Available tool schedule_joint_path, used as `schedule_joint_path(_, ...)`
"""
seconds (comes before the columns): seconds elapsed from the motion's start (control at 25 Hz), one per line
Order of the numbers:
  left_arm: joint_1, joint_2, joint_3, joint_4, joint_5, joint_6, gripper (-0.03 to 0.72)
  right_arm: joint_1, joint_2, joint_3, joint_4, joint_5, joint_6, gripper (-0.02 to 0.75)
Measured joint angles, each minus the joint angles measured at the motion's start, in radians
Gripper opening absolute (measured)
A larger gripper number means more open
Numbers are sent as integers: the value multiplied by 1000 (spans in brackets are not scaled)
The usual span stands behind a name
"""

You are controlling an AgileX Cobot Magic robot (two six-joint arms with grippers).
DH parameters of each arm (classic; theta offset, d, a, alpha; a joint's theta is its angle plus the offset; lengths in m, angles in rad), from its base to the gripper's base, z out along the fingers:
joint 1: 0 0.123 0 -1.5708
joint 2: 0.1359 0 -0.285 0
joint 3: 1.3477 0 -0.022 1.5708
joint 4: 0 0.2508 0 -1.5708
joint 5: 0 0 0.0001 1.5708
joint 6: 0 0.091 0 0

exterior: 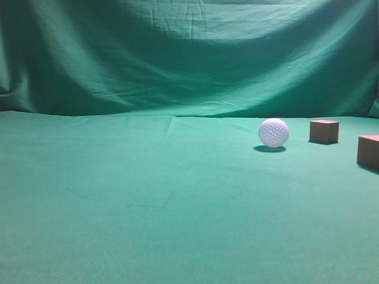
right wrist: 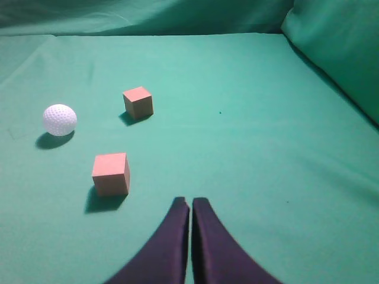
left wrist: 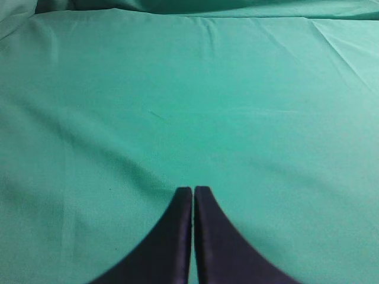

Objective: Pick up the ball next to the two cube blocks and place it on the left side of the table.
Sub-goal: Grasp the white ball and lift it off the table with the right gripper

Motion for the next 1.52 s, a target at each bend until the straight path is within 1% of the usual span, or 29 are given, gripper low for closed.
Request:
schedule_joint_path(0.84, 0, 0, 0, 0, 0, 0, 0, 0, 0, 0, -7, -12, -9, 0)
schedule_joint_path(0.92, 0, 0, 0, 0, 0, 0, 0, 0, 0, 3, -5, -71, 1, 0)
schedule_joint_path(0.96, 0, 0, 0, 0, 0, 0, 0, 0, 0, 3, 4, -135, 20, 0)
schedule_joint_path(1.16, 0, 0, 0, 0, 0, 0, 0, 0, 0, 3, 20, -581, 80, 0)
schedule_joint_path(1.24, 0, 0, 0, 0, 0, 0, 0, 0, 0, 1, 16, -636, 82, 0)
schedule_joint_path(1.36, 0, 0, 0, 0, 0, 0, 0, 0, 53, -73, 16, -553, 90, 0)
schedule_joint_path(1.52, 0, 0, 0, 0, 0, 0, 0, 0, 246, -257, 16, -339, 130, 0)
